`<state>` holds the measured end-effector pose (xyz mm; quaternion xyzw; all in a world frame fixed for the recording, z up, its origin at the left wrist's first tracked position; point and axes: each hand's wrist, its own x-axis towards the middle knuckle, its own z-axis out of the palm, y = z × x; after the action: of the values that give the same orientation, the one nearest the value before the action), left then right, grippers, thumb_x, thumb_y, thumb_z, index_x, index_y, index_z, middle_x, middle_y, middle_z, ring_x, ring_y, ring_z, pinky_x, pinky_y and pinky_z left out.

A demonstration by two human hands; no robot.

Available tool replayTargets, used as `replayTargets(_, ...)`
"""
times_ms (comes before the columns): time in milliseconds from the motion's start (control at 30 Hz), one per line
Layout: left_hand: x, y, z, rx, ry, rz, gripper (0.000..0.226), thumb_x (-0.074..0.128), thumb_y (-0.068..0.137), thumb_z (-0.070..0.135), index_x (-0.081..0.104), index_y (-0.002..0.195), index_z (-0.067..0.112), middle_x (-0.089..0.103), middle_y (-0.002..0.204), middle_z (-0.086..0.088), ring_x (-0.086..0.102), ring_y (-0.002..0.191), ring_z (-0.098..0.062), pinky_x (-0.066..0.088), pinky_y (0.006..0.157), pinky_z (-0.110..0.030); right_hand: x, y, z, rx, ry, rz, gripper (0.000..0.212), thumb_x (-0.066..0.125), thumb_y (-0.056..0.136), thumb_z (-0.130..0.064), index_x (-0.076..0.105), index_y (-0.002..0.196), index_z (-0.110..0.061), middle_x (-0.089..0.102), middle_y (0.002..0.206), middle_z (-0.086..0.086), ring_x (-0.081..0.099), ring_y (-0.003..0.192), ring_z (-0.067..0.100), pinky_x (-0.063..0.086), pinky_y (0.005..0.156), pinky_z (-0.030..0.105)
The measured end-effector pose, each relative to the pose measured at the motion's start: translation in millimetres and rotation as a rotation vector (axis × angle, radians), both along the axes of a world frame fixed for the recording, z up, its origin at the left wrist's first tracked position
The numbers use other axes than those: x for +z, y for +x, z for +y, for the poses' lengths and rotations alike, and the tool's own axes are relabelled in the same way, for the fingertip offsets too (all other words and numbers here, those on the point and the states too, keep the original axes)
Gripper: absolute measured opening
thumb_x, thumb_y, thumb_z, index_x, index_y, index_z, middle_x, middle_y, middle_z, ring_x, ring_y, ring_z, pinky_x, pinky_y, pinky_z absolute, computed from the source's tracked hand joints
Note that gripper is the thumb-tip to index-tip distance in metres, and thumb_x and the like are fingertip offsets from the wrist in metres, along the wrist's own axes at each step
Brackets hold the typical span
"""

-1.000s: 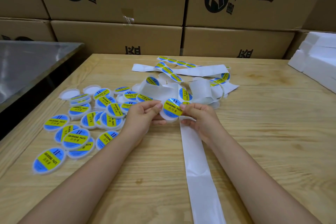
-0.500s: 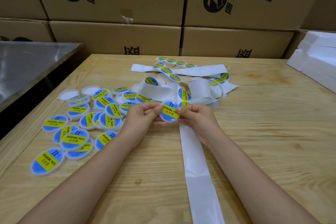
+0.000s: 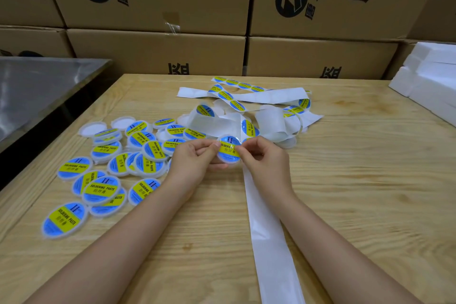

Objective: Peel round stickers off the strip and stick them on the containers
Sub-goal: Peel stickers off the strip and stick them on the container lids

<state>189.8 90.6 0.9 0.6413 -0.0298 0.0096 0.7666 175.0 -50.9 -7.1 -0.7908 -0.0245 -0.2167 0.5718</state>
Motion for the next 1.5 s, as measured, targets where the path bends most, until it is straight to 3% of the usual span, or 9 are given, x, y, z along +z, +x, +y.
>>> replayTargets(167, 7.8, -4.9, -6.7, 0.003, -0.104, 0.030, 0.014, 0.055, 0.091, 0.004, 0.060, 0.078, 0.004, 0.062, 0.048, -0.005, 0.065, 0.048, -0.014, 0.051, 0.049, -0.016, 1.1, -4.6, 3.6, -0.095, 0.009, -0.097, 0.003, 0.072, 0.081, -0.015, 0.071, 0.083, -0.014, 0.065, 0.069, -0.017, 0.060, 0.066, -0.003, 0.046, 0.068, 0.013)
replayTargets(333, 5.5, -5.7, -6.3, -0.031, -0.148, 0.036, 0.009, 0.054, 0.091, 0.004, 0.059, 0.084, 0.001, 0.064, 0.053, -0.006, 0.066, 0.051, -0.016, 0.054, 0.052, -0.020, 1.3, -2.6, 3.2, -0.087, 0.098, -0.035, 0.049, 0.070, 0.082, -0.015, 0.056, 0.128, -0.029, 0.068, 0.069, -0.015, 0.062, 0.069, -0.002, 0.048, 0.078, 0.015)
replayTargets(467, 3.2, -8.0, -8.6, -0.081, -0.144, 0.027, 0.006, 0.055, 0.090, 0.003, 0.058, 0.084, 0.002, 0.065, 0.057, -0.007, 0.067, 0.053, -0.017, 0.056, 0.054, -0.022, 0.0, 1.0, 3.4, -0.112, 0.206, 0.017, 0.007, 0.067, 0.086, -0.019, 0.073, 0.082, -0.020, 0.070, 0.073, -0.008, 0.063, 0.069, 0.007, 0.053, 0.076, 0.034)
replayTargets(567, 2.1, -10.4, -12.7, -0.114, -0.106, 0.011, 0.008, 0.054, 0.089, -0.002, 0.058, 0.082, 0.001, 0.064, 0.057, -0.009, 0.066, 0.053, -0.015, 0.057, 0.055, -0.025, -2.0, 4.1, 1.8, -0.155, 0.264, 0.017, 0.020, 0.070, 0.083, -0.024, 0.064, 0.065, -0.019, 0.067, 0.065, -0.006, 0.061, 0.065, 0.008, 0.050, 0.068, 0.028)
replayTargets(800, 1.1, -12.4, -14.7, -0.126, -0.083, -0.026, 0.011, 0.060, 0.083, -0.007, 0.056, 0.079, 0.003, 0.065, 0.053, -0.003, 0.068, 0.055, -0.015, 0.055, 0.053, -0.024, -5.1, 5.6, 6.7, -0.113, 0.260, 0.120, 0.038, 0.077, 0.069, -0.041, 0.060, 0.084, -0.010, 0.067, 0.081, 0.004, 0.061, 0.074, 0.015, 0.049, 0.072, 0.031)
replayTargets(933, 0.1, -10.4, -7.2, -0.092, -0.153, -0.008, 0.007, 0.063, 0.079, 0.000, 0.059, 0.078, 0.005, 0.070, 0.061, -0.006, 0.069, 0.059, -0.016, 0.055, 0.054, -0.023, -5.1, 4.4, 10.2, 0.086, 0.269, 0.116, 0.029, 0.078, 0.074, -0.025, 0.057, 0.094, -0.019, 0.065, 0.088, -0.003, 0.059, 0.078, 0.005, 0.047, 0.070, 0.018)
replayTargets(1067, -1.6, -5.0, -2.0, -0.062, -0.246, 0.024, 0.004, 0.059, 0.081, 0.005, 0.061, 0.085, 0.004, 0.069, 0.062, -0.005, 0.068, 0.057, -0.013, 0.053, 0.053, -0.019, -2.6, 4.7, 6.8, 0.199, 0.320, 0.037, 0.028, 0.073, 0.078, -0.005, 0.056, 0.096, -0.018, 0.065, 0.092, 0.005, 0.060, 0.082, 0.014, 0.050, 0.076, 0.028)
replayTargets(1300, 0.1, 1.7, 9.3, -0.068, -0.142, 0.011, 0.009, 0.056, 0.087, 0.004, 0.064, 0.090, 0.001, 0.069, 0.065, -0.006, 0.063, 0.053, -0.012, 0.053, 0.051, -0.021, 0.3, 4.3, 1.4, 0.163, 0.301, -0.011, 0.010, 0.068, 0.083, -0.008, 0.063, 0.076, -0.013, 0.063, 0.066, 0.003, 0.053, 0.047, 0.013, 0.046, 0.053, 0.022)
replayTargets(1500, 0.7, 1.0, 10.2, -0.098, -0.042, -0.056, 0.011, 0.054, 0.089, 0.002, 0.065, 0.089, 0.004, 0.071, 0.068, -0.005, 0.064, 0.054, -0.014, 0.053, 0.050, -0.021, 1.5, 5.4, -2.3, 0.187, 0.401, 0.053, 0.018, 0.063, 0.088, -0.013, 0.062, 0.071, -0.006, 0.058, 0.050, 0.003, 0.052, 0.042, 0.015, 0.048, 0.045, 0.026)
